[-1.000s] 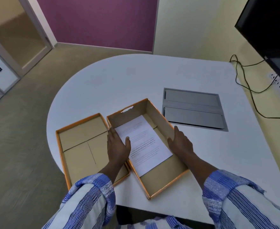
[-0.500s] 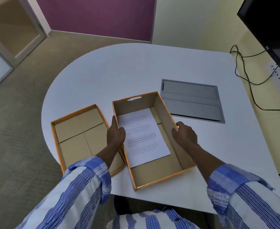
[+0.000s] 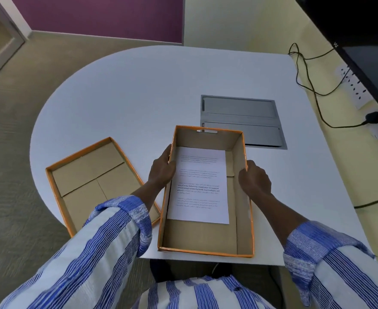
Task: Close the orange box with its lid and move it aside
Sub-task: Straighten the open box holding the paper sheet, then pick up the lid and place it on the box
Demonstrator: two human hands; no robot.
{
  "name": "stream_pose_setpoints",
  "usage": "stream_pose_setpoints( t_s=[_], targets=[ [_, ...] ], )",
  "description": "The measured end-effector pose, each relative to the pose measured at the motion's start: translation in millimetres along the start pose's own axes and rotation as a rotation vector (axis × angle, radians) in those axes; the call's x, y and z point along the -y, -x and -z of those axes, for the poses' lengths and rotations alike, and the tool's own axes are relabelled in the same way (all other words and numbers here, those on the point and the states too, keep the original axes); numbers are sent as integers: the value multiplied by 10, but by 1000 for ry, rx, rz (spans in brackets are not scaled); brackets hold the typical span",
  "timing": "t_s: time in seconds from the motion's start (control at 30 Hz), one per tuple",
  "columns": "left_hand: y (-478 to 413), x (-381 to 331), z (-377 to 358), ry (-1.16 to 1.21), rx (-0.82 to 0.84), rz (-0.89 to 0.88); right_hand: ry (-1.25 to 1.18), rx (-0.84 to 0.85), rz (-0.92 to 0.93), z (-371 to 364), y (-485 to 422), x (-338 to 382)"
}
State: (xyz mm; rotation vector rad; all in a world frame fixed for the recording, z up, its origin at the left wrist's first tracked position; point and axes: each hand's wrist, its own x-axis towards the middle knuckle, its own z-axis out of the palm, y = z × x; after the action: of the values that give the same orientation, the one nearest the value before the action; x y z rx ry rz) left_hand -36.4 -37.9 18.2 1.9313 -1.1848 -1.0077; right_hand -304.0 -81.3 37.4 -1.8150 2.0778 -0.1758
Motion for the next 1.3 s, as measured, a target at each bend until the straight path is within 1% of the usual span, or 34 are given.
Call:
stream_pose_setpoints(
  t_s=[0.23, 0.37, 0.47, 0.53, 0.6, 0.7, 0.8, 1.0, 1.13, 1.2, 1.3],
  targets=[
    [-38, 114, -89, -12, 30, -20, -23, -4, -67, -111, 77, -35],
    [-91, 216, -32, 17, 64, 32, -67, -57, -50, -146, 99, 53],
    [-121, 257, 41, 74, 0, 63, -10, -152, 42, -200, 82, 197],
    [-139, 307, 140, 85, -61, 82, -32, -211, 161, -234, 69, 364],
    [-152, 416, 278, 67, -111, 90, -76, -224, 294, -284, 63, 592],
    [-128, 654, 521, -7, -166, 72, -106, -155, 432, -421, 79, 1014],
    [-79, 931, 795, -71, -204, 91, -118, -87, 564, -590, 184, 1486],
    [129, 1429, 1282, -193, -318, 165, -142, 92, 744, -1021, 500, 2196],
    [352, 1751, 1562, -281, -399, 263, -85, 252, 746, -1331, 701, 2425],
    [467, 1897, 1668, -319, -433, 340, -43, 325, 716, -1457, 790, 2468],
    [622, 2036, 1769, -363, -443, 480, 55, 444, 644, -1620, 875, 2475]
  ],
)
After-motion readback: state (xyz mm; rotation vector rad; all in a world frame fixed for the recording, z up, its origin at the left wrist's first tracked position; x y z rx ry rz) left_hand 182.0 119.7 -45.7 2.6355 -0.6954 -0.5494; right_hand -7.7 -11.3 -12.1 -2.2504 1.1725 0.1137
